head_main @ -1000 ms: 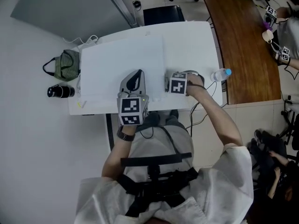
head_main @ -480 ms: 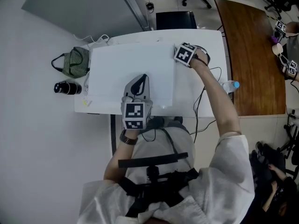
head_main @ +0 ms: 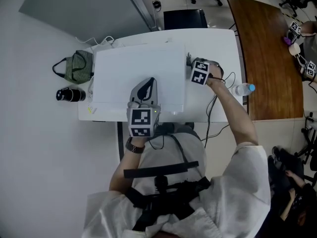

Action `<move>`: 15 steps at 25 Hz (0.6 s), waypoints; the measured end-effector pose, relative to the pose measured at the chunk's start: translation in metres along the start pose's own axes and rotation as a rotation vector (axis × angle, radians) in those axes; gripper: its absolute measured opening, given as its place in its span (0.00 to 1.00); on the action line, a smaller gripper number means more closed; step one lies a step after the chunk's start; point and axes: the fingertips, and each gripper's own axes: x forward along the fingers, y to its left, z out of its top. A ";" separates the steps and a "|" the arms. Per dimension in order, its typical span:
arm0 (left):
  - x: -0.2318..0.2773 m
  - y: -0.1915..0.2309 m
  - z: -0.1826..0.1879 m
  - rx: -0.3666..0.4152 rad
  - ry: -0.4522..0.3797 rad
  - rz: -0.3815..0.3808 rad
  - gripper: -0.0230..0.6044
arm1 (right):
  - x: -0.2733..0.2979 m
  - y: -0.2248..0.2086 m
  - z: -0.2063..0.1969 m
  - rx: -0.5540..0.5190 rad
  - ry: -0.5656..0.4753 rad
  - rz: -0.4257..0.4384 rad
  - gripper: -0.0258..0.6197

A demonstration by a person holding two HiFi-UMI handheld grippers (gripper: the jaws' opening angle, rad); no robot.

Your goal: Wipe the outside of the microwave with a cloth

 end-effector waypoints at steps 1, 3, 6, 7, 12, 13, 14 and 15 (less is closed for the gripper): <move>0.001 -0.001 0.000 0.002 0.000 -0.007 0.07 | -0.001 0.022 0.002 -0.039 -0.010 0.025 0.07; 0.004 -0.005 -0.001 0.003 0.000 -0.021 0.07 | -0.005 0.065 0.004 -0.105 -0.018 0.076 0.07; 0.008 -0.013 -0.002 0.008 0.000 -0.042 0.07 | -0.012 0.132 -0.002 -0.198 0.001 0.183 0.07; 0.009 -0.016 -0.002 0.009 0.000 -0.049 0.07 | -0.016 0.153 -0.005 -0.227 0.007 0.220 0.07; 0.013 -0.023 -0.004 0.011 0.003 -0.069 0.07 | -0.037 0.251 -0.029 -0.366 0.038 0.473 0.07; 0.013 -0.023 -0.004 0.011 0.003 -0.069 0.07 | -0.041 0.267 -0.035 -0.393 0.046 0.545 0.07; 0.013 -0.024 -0.004 0.011 0.002 -0.068 0.07 | -0.044 0.278 -0.040 -0.407 0.052 0.608 0.07; 0.012 -0.024 -0.005 0.011 0.001 -0.067 0.07 | -0.045 0.283 -0.044 -0.407 0.058 0.649 0.07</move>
